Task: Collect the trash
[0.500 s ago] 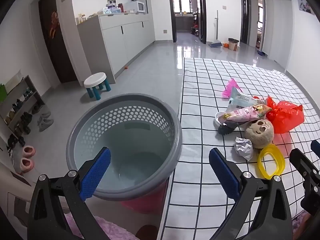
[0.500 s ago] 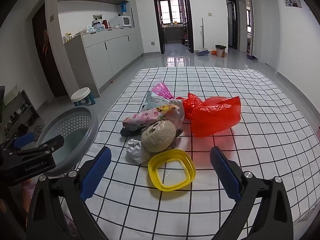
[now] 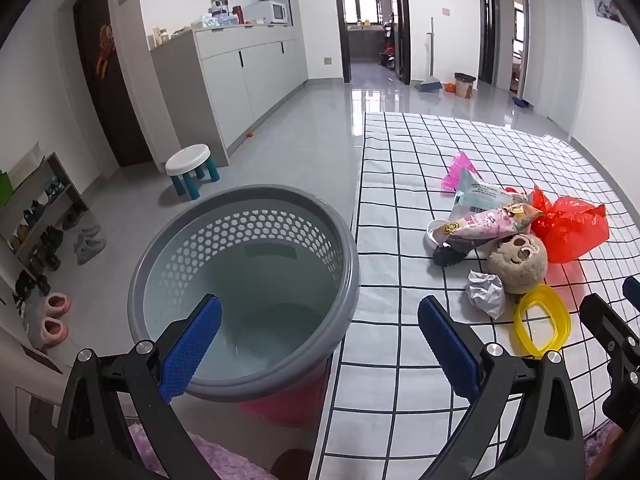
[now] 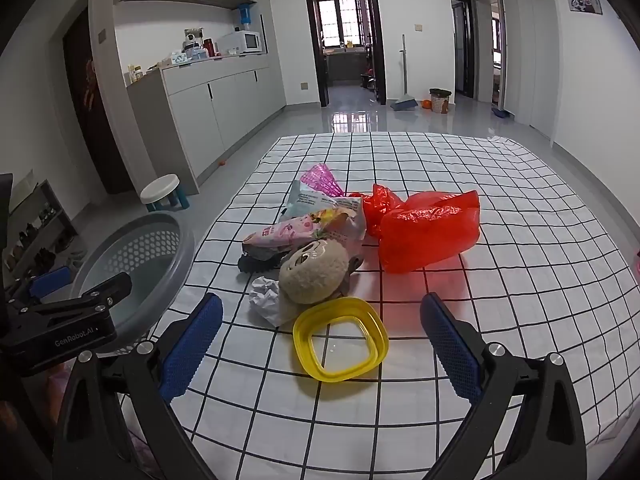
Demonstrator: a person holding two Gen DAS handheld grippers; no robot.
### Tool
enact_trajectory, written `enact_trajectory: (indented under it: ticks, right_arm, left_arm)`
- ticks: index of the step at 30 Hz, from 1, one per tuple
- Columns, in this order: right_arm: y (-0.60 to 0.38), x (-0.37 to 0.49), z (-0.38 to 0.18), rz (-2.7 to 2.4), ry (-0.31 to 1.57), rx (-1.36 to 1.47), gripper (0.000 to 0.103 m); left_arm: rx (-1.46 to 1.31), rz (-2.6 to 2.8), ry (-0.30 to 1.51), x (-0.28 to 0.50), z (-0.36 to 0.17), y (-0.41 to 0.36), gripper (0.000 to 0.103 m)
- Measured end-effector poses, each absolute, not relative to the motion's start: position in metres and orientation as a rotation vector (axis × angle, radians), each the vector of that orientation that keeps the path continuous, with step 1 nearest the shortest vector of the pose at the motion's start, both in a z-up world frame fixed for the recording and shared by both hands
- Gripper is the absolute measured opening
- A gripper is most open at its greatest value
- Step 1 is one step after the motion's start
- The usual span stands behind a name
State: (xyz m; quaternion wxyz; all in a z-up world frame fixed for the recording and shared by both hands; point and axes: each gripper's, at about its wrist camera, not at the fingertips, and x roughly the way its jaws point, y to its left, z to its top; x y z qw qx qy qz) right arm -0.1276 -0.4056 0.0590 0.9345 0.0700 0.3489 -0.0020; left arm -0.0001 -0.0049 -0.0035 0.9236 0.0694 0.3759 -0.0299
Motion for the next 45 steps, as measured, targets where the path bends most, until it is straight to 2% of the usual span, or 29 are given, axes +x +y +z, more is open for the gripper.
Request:
enact_trajectory:
  ticks: [45]
  right_arm:
    - [-0.394,-0.132,0.065,-0.017,0.708,0.144,0.095]
  left_arm:
    - [0.139,-0.048,0.767,0.001,-0.004,-0.002,0.097]
